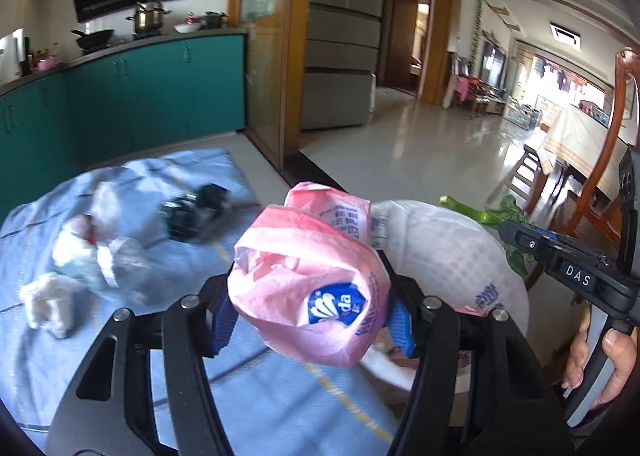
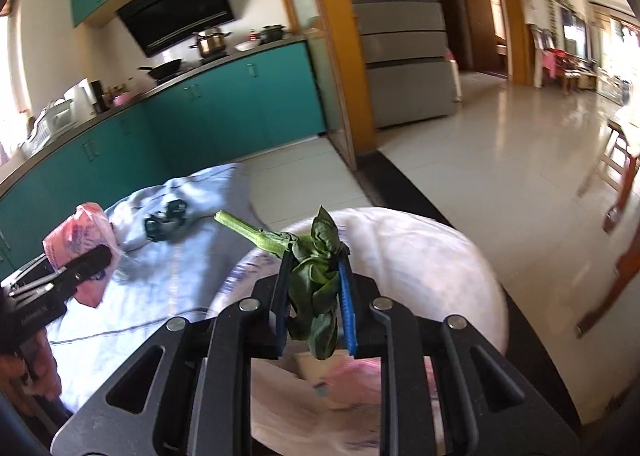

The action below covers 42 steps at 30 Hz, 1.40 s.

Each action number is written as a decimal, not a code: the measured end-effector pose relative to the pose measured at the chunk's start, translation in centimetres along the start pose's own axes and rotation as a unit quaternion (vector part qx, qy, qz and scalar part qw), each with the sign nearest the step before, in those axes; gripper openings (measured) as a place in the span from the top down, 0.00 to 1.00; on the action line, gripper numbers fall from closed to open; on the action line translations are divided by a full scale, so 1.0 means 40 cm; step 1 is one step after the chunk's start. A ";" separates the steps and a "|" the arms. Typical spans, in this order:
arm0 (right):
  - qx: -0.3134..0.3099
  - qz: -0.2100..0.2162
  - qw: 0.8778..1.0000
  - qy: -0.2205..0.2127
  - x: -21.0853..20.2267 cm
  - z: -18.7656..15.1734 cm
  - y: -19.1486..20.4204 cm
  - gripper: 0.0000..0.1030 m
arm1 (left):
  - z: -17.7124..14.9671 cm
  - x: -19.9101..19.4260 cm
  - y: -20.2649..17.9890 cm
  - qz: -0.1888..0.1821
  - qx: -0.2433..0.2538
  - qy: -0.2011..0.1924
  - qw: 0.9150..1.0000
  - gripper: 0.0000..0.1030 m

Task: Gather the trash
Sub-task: 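Carry the vegetable and pink milk bag to the white bin and release both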

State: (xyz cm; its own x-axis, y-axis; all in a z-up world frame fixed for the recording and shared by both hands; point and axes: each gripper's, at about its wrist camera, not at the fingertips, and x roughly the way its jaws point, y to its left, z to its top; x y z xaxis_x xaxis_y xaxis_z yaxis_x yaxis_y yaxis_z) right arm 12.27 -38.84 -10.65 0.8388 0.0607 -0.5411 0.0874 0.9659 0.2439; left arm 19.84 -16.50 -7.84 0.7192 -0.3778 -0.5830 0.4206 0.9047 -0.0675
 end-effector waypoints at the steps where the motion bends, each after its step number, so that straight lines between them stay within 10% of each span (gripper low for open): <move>1: 0.004 -0.005 1.000 0.000 -0.004 -0.004 -0.015 0.79 | -0.002 0.017 -0.018 -0.006 0.001 0.006 1.000 0.40; 14: 0.040 -0.026 0.999 0.000 -0.026 -0.030 -0.117 0.79 | -0.036 0.160 -0.183 -0.034 0.034 0.039 0.998 0.38; 21: 0.035 -0.022 0.999 0.021 0.005 -0.026 -0.094 0.78 | -0.033 0.132 -0.167 -0.027 0.032 0.023 0.999 0.19; 29: 0.042 -0.024 0.999 0.021 0.018 -0.020 -0.075 0.42 | -0.028 0.096 -0.116 -0.004 0.022 0.016 1.000 0.18; 42: 0.000 0.023 1.000 0.020 0.075 0.017 0.095 0.33 | -0.008 -0.029 0.042 0.082 0.033 -0.019 0.996 0.17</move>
State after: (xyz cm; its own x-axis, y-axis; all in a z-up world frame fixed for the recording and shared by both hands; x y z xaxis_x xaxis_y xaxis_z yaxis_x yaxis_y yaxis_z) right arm 15.50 -35.16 -10.80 0.8193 0.1154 -0.5617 0.0490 0.9619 0.2691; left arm 19.54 -14.46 -7.52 0.8019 -0.2338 -0.5498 0.3296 0.9407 0.0805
